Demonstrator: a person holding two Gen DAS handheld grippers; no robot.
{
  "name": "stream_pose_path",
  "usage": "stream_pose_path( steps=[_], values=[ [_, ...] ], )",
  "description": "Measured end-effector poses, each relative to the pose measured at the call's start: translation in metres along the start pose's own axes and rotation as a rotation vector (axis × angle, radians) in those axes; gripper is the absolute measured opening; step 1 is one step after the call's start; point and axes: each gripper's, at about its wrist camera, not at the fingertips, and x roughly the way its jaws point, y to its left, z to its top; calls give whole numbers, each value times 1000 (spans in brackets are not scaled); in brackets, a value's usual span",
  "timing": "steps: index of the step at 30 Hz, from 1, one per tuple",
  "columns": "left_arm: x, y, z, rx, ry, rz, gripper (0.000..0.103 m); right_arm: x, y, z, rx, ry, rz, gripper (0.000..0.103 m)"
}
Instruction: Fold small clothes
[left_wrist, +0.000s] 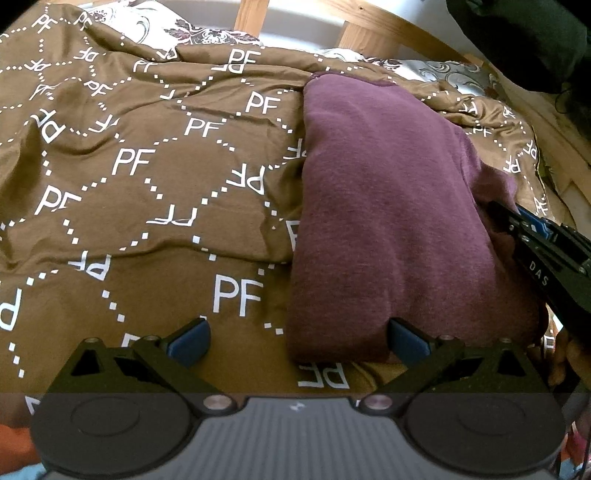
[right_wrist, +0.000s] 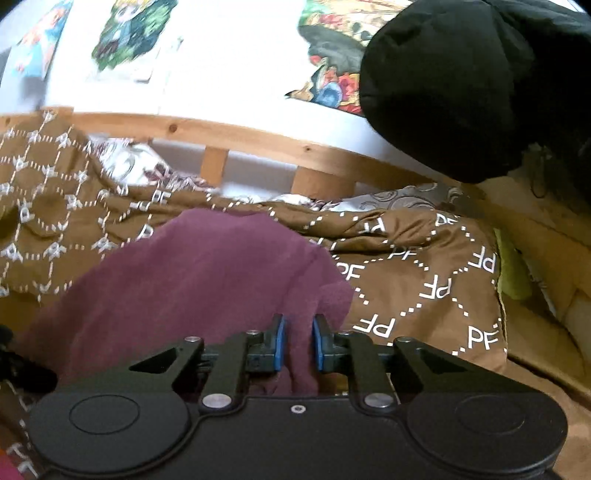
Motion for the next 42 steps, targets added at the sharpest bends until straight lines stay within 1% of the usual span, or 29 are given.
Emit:
stream_pose_path(
  steps=[5, 6, 7, 9, 10, 12, 17, 20, 22, 24, 26, 29, 31, 35, 39, 42],
  values=[
    [-1, 0, 0, -1, 2, -1, 103, 6, -17, -1, 79, 33, -20, 17],
    [-1, -1, 0, -1, 2, -1, 103, 6, -18, -2, 96, 41, -22, 19],
    [0, -1, -1, -1, 2, -1, 103, 8, -22, -3, 119, 52, -23, 22],
    [-1, -1, -1, -2, 1, 0, 103, 9, -28, -3, 167, 61, -21, 36],
    [-1, -1, -1, -2, 0, 1, 103, 9, -31, -4, 197, 66, -18, 40],
    [0, -2, -1, -2, -2, 4, 103, 9, -42, -6, 278, 76, -1, 53],
    [0, -3, -3, 2, -12, 5, 103, 12, -67, -13, 501, 97, 84, 66],
    [0, -1, -5, 1, -20, -5, 103, 11, -75, -13, 583, 78, 137, 70],
    [-1, 2, -6, -9, -23, -16, 103, 13, -77, -10, 590, 70, 166, 71],
    [-1, 3, -6, -13, -25, -23, 103, 21, -76, -6, 565, 68, 197, 81],
    [-1, 4, -7, -15, -29, -27, 103, 33, -74, -4, 530, 63, 235, 85],
    [-2, 6, -8, -19, -34, -36, 103, 53, -77, -8, 525, 70, 322, 89],
    [-2, 7, -9, -23, -35, -43, 103, 62, -78, -12, 527, 73, 357, 91],
    [-2, 6, -11, -32, -46, -40, 103, 60, -75, -14, 515, 63, 386, 96],
    [-1, 4, -11, -36, -51, -35, 103, 62, -67, -14, 473, 76, 363, 97],
    [-1, 3, -11, -37, -52, -35, 103, 62, -67, -15, 472, 75, 361, 97]
  ],
)
